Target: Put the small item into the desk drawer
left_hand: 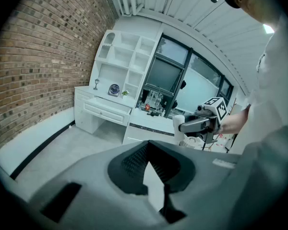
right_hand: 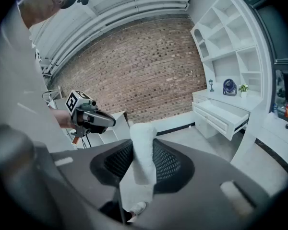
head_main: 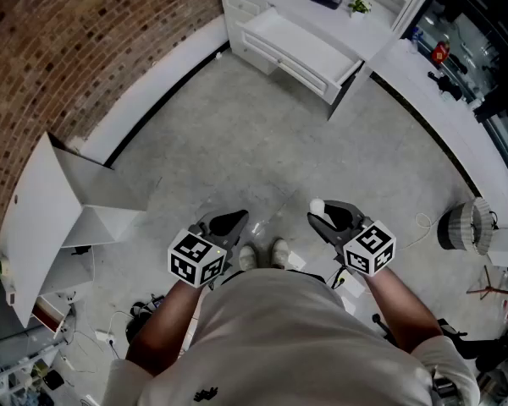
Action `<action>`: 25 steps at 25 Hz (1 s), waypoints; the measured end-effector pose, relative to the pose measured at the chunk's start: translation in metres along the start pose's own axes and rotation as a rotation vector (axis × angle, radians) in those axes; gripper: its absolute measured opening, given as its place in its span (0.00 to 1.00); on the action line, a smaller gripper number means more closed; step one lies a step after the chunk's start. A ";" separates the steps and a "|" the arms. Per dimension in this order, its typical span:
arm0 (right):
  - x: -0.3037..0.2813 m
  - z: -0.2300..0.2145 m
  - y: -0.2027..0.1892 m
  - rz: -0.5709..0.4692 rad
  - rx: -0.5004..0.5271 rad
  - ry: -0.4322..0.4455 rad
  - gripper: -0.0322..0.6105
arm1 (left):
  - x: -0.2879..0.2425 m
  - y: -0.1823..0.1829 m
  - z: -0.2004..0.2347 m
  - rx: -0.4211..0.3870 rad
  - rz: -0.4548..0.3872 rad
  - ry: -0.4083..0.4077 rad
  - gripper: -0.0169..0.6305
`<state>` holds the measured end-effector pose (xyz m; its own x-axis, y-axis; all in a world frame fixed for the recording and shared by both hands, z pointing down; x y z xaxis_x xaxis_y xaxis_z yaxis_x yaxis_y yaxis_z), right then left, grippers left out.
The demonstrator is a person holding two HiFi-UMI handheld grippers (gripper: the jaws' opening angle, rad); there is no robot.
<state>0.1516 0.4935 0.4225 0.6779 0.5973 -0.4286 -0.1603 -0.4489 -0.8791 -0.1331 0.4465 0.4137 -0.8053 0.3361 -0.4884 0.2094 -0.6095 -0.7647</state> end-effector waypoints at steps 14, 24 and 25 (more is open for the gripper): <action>0.021 -0.066 -0.012 -0.019 0.001 0.003 0.26 | -0.050 0.020 -0.021 0.009 -0.037 0.047 0.04; -0.021 -0.120 0.016 0.005 0.019 -0.058 0.26 | -0.081 0.067 0.042 -0.024 -0.047 0.011 0.04; -0.029 -0.126 0.020 0.011 0.018 -0.063 0.26 | -0.085 0.074 0.053 -0.033 -0.044 0.003 0.04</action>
<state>0.2192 0.3836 0.4434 0.6293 0.6334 -0.4503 -0.1807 -0.4443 -0.8775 -0.0785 0.3346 0.4209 -0.8124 0.3641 -0.4555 0.1923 -0.5702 -0.7987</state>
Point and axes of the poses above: the fingertips, and each gripper's own axes: x backward along the fingers, z to its left, y out of its top, the point moved 10 cm from there along x, backward along the fingers, and after that the axes turned 6 degrees about x, right-handed, at the moved point
